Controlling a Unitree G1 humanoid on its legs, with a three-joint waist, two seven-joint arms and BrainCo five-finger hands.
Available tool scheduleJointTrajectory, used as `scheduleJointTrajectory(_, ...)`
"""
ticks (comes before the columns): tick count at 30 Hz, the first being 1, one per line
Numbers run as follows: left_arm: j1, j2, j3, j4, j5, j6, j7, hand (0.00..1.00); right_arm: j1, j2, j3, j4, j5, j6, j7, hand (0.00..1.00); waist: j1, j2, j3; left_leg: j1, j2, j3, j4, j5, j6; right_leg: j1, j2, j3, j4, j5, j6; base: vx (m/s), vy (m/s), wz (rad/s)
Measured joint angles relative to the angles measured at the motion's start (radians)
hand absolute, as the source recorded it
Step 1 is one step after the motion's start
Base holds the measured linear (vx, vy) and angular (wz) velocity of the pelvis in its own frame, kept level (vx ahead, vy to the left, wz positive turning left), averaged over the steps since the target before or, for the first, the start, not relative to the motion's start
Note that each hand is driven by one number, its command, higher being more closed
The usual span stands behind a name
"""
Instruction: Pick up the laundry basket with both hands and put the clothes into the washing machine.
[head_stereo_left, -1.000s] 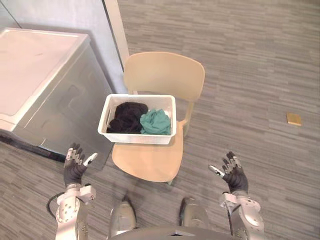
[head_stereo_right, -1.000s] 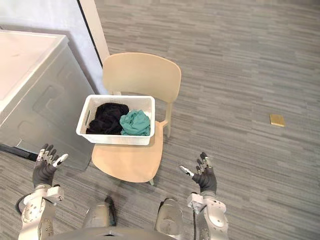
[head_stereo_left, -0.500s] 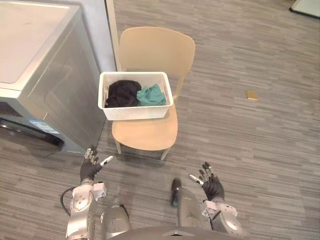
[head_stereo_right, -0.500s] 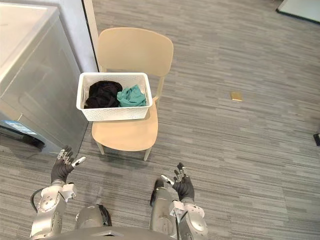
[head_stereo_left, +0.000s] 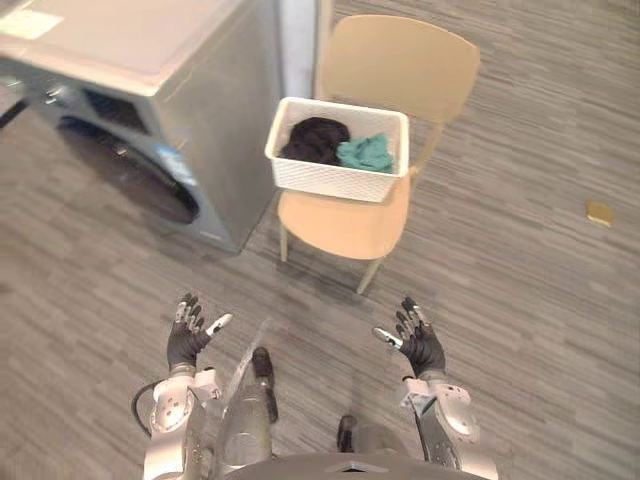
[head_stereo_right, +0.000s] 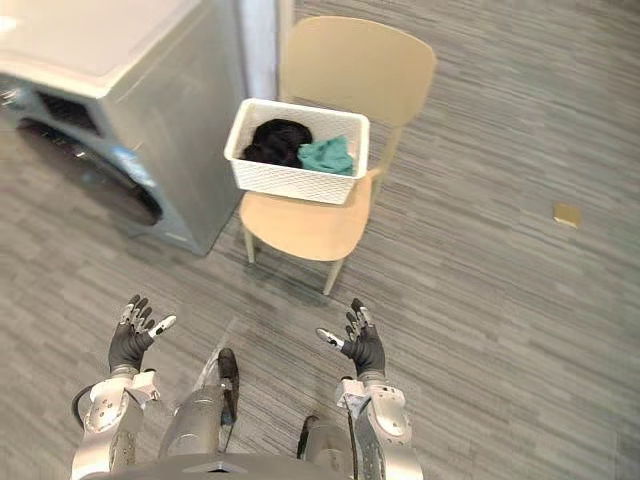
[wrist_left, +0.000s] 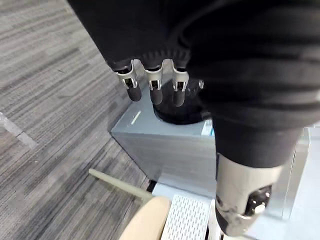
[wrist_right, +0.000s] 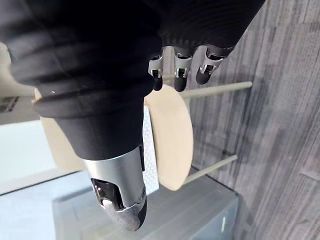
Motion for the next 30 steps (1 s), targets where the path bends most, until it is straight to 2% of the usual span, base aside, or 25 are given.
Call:
scheduleJointTrajectory(1,0.001,0.003,-0.009,0.0,-0.003,-0.002,0.0,0.0,0.009,-0.001,-0.015,-0.002,0.001,0.0,-0.006,0.0,-0.003,-0.003,0.002,-0.005,0.017,0.018,0.093,-0.049,0.011,0.007,-0.024,-0.033,0.003,0.003,0.005,-0.15,0.081,1.13)
scheduleJointTrajectory(3,0.009,0.002,-0.017,0.004,-0.005,-0.002,0.001,0.0,0.025,0.001,-0.057,-0.002,0.021,0.001,-0.028,0.0,-0.027,-0.006,0.0,0.015,0.068,0.008,0.24,-0.148,-0.005,0.031,-0.083,-0.111,-0.005,0.015,0.027,-0.17,0.249,1.2)
scheduleJointTrajectory(4,0.008,0.002,-0.018,0.005,-0.005,-0.002,0.001,0.0,0.03,0.001,-0.068,-0.001,0.027,0.002,-0.037,0.0,-0.031,-0.001,-0.003,0.028,0.083,0.005,0.251,-0.164,-0.014,0.033,-0.096,-0.122,-0.011,0.022,0.039,-0.09,0.282,0.92)
scheduleJointTrajectory(6,0.001,0.002,-0.02,0.047,-0.005,-0.007,0.001,0.0,0.031,0.002,-0.133,0.013,0.055,0.003,-0.044,0.0,-0.043,0.036,-0.02,0.096,0.132,-0.003,0.157,-0.163,-0.019,0.036,-0.121,-0.157,-0.033,0.034,0.082,-0.01,0.368,0.8)
scheduleJointTrajectory(7,-0.007,-0.002,-0.023,0.099,-0.005,-0.006,0.002,0.0,0.018,0.004,-0.181,0.036,0.058,0.003,-0.054,0.0,-0.057,0.059,-0.028,0.135,0.107,-0.013,0.055,-0.169,-0.134,0.035,-0.142,-0.174,-0.027,0.033,0.12,0.04,0.538,0.86)
scheduleJointTrajectory(8,-0.032,0.009,-0.011,0.138,-0.006,-0.002,0.013,0.0,-0.001,0.024,-0.198,0.065,0.06,0.012,-0.068,0.0,-0.066,0.028,-0.022,0.122,0.057,-0.009,0.041,-0.143,-0.095,0.038,-0.169,-0.172,-0.049,0.043,0.108,0.07,0.478,1.06)
scheduleJointTrajectory(10,-0.046,0.012,-0.012,0.143,-0.006,-0.001,0.021,0.0,-0.015,0.04,-0.23,0.066,0.06,0.012,-0.082,0.0,-0.068,0.006,-0.014,0.086,0.009,-0.03,0.046,-0.135,-0.081,0.07,-0.186,-0.191,-0.135,0.084,0.118,0.07,0.302,0.71)
scheduleJointTrajectory(12,-0.048,0.017,-0.012,0.144,-0.006,-0.001,0.022,0.0,-0.047,0.034,-0.268,0.067,0.058,0.011,-0.087,0.0,-0.064,0.003,-0.009,0.063,-0.016,-0.037,0.073,-0.151,-0.056,0.114,-0.186,-0.195,-0.232,0.157,0.132,0.08,0.255,0.3)
scheduleJointTrajectory(13,-0.051,0.023,-0.012,0.139,-0.014,-0.002,0.021,0.0,-0.068,0.032,-0.294,0.07,0.057,0.011,-0.09,0.0,-0.065,0.003,-0.009,0.05,-0.027,-0.034,0.094,-0.166,-0.047,0.126,-0.192,-0.196,-0.255,0.189,0.153,0.07,0.221,0.17)
scheduleJointTrajectory(14,-0.051,0.026,-0.012,0.135,-0.021,-0.004,0.021,0.0,-0.079,0.032,-0.306,0.071,0.054,0.01,-0.1,0.0,-0.065,0.002,-0.008,0.044,-0.03,-0.032,0.107,-0.184,-0.043,0.127,-0.199,-0.197,-0.252,0.194,0.161,0.05,0.242,0.09)
scheduleJointTrajectory(15,-0.047,0.02,-0.014,0.131,-0.026,-0.005,0.02,0.0,-0.103,0.036,-0.334,0.08,0.043,0.007,-0.114,0.0,-0.064,0.009,-0.002,0.038,-0.035,-0.028,0.147,-0.246,-0.032,0.125,-0.218,-0.198,-0.222,0.183,0.164,0.04,0.244,0.05)
scheduleJointTrajectory(16,-0.044,0.008,-0.023,0.136,-0.025,-0.004,0.018,0.0,-0.121,0.027,-0.357,0.095,0.036,0.008,-0.123,0.0,-0.074,0.017,0.014,0.046,-0.042,-0.022,0.173,-0.304,-0.039,0.112,-0.244,-0.187,-0.13,0.162,0.134,0.03,0.241,0.07)
scheduleJointTrajectory(17,-0.043,0.004,-0.028,0.139,-0.025,-0.004,0.018,0.0,-0.122,0.018,-0.364,0.095,0.036,0.008,-0.125,0.0,-0.081,0.018,0.022,0.064,-0.051,-0.018,0.174,-0.319,-0.04,0.091,-0.271,-0.177,-0.051,0.152,0.097,0.05,0.229,0.12)
scheduleJointTrajectory(18,-0.035,0.004,-0.033,0.139,-0.025,-0.003,0.017,0.0,-0.122,0.017,-0.363,0.095,0.02,0.008,-0.129,0.0,-0.091,0.014,0.033,0.102,-0.078,-0.009,0.16,-0.34,-0.036,0.009,-0.32,-0.126,0.141,0.163,-0.064,0.13,0.25,0.01)
scheduleJointTrajectory(19,-0.031,0.007,-0.027,0.129,-0.025,-0.003,0.019,0.0,-0.122,0.02,-0.345,0.097,-0.004,0.008,-0.132,0.0,-0.102,0.011,0.044,0.15,-0.093,-0.004,0.139,-0.353,-0.026,-0.103,-0.334,-0.025,0.339,0.213,-0.158,0.26,0.267,-0.09)
scheduleJointTrajectory(20,-0.026,0.011,-0.021,0.124,-0.024,-0.003,0.022,0.0,-0.127,0.025,-0.319,0.097,-0.004,0.008,-0.137,0.0,-0.108,0.019,0.058,0.173,-0.093,-0.01,0.127,-0.36,-0.021,-0.172,-0.297,0.041,0.462,0.172,-0.105,0.26,0.195,-0.17)
scheduleJointTrajectory(21,-0.024,0.019,-0.017,0.124,-0.024,-0.003,0.023,0.0,-0.126,0.031,-0.304,0.097,-0.005,0.009,-0.139,0.0,-0.11,0.018,0.06,0.188,-0.093,-0.01,0.113,-0.362,-0.018,-0.213,-0.262,0.069,0.516,0.143,-0.083,0.29,0.145,-0.14)
scheduleJointTrajectory(22,-0.023,0.032,-0.016,0.121,-0.024,-0.003,0.027,0.0,-0.126,0.03,-0.277,0.096,-0.008,0.01,-0.141,0.0,-0.116,0.006,0.063,0.226,-0.099,-0.009,0.072,-0.36,-0.013,-0.266,-0.19,0.079,0.56,0.093,-0.058,0.23,0.113,-0.14)
scheduleJointTrajectory(23,-0.023,0.037,-0.016,0.121,-0.024,-0.003,0.03,0.0,-0.126,0.03,-0.267,0.095,-0.023,0.009,-0.14,0.0,-0.117,0.017,0.073,0.253,-0.108,-0.007,0.037,-0.358,-0.009,-0.303,-0.139,0.07,0.549,0.062,-0.042,0.4,0.136,-0.14)
scheduleJointTrajectory(24,-0.031,0.034,-0.017,0.122,-0.024,-0.003,0.035,0.0,-0.132,0.03,-0.265,0.089,-0.034,0.009,-0.141,0.0,-0.121,0.007,0.073,0.292,-0.116,0.001,-0.002,-0.351,0.004,-0.34,-0.08,0.039,0.49,0.033,-0.022,0.43,0.105,-0.02)
scheduleJointTrajectory(25,-0.039,0.034,-0.019,0.121,-0.024,-0.003,0.037,0.0,-0.133,0.03,-0.26,0.088,-0.039,0.006,-0.141,0.0,-0.13,0.016,0.078,0.324,-0.128,0.004,-0.033,-0.336,0.007,-0.367,-0.032,0.004,0.393,0.028,-0.015,0.45,0.087,0.14)
scheduleJointTrajectory(27,-0.045,0.029,-0.034,0.122,-0.025,-0.003,0.039,0.0,-0.105,0.029,-0.242,0.085,-0.04,0.003,-0.142,0.0,-0.145,0.007,0.074,0.367,-0.148,-0.002,-0.042,-0.34,-0.006,-0.374,0.016,-0.007,0.265,0.044,-0.039,0.42,0.03,0.41)
scheduleJointTrajectory(28,-0.054,0.027,-0.044,0.121,-0.025,-0.003,0.041,0.0,-0.087,0.029,-0.229,0.083,-0.04,0.002,-0.145,0.0,-0.147,0.006,0.074,0.384,-0.152,-0.01,-0.01,-0.359,-0.038,-0.362,0.04,-0.005,0.197,0.072,-0.071,0.57,-0.003,0.78)
scheduleJointTrajectory(29,-0.075,0.005,-0.051,0.129,-0.022,-0.002,0.039,0.0,-0.063,0.018,-0.21,0.081,-0.039,0.003,-0.148,0.0,-0.16,0.04,0.083,0.38,-0.112,-0.011,0.111,-0.396,-0.062,-0.31,0.047,-0.029,0.205,0.087,-0.109,0.6,0.007,0.72)
scheduleJointTrajectory(30,-0.08,-0.007,-0.059,0.116,-0.022,-0.006,0.039,0.0,-0.054,0.02,-0.181,0.067,-0.038,0.006,-0.148,0.0,-0.157,0.051,0.09,0.323,-0.048,0.023,0.332,-0.36,-0.05,-0.25,0.055,-0.049,0.194,0.054,-0.12,0.72,-0.016,0.6)
